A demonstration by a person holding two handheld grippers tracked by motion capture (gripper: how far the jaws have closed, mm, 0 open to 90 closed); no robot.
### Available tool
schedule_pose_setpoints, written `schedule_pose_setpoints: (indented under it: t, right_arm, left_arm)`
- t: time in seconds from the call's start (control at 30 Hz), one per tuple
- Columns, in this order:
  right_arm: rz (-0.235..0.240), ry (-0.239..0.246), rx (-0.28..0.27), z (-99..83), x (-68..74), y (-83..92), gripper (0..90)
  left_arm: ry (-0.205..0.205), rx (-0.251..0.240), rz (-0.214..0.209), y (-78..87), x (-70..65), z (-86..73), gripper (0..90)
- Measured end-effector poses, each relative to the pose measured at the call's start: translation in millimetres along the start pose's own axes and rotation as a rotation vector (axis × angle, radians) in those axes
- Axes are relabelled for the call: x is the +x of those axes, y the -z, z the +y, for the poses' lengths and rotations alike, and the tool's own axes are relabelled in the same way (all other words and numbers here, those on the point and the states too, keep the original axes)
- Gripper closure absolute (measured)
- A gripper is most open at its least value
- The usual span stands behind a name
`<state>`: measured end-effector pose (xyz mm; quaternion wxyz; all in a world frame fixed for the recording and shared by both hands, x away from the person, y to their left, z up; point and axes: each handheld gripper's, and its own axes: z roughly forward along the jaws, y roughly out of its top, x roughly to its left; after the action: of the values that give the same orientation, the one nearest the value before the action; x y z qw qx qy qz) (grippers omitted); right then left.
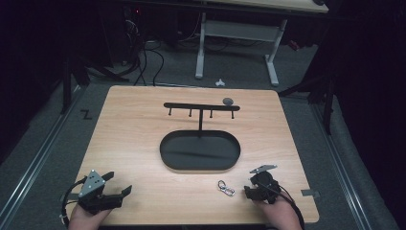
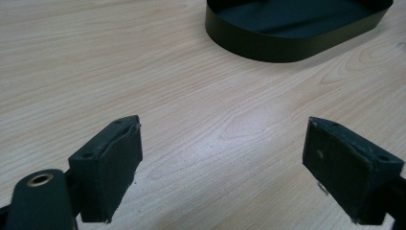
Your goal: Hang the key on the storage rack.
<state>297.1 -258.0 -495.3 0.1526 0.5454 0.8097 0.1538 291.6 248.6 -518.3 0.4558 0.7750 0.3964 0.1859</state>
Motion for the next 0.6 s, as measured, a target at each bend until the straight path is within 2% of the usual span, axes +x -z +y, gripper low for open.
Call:
schedule_pose_setpoints:
  t: [0.17, 0.23, 0.47, 0.6]
  right_arm:
    - [-0.006, 0.032, 0.051, 5.7, 1.5, 2.1, 44.4]
    - [-0.019, 0.064, 0.081, 8.7, 1.4, 3.6, 43.6]
    - [-0.029, 0.13, 0.129, 17.5, 3.3, 7.9, 41.9]
    - [-0.021, 0.142, 0.15, 20.9, 4.7, 8.7, 40.4]
  left_arm:
    - [-0.002, 0.003, -0.006, 0.1, 0.0, -0.3, 14.5]
    - [-0.003, 0.001, -0.008, 0.4, -0.6, -0.1, 14.5]
    - [-0.009, 0.004, -0.012, -0.6, -1.0, 0.4, 14.6]
    - [-0.008, 0.004, -0.015, -0.2, -1.0, 0.2, 14.6]
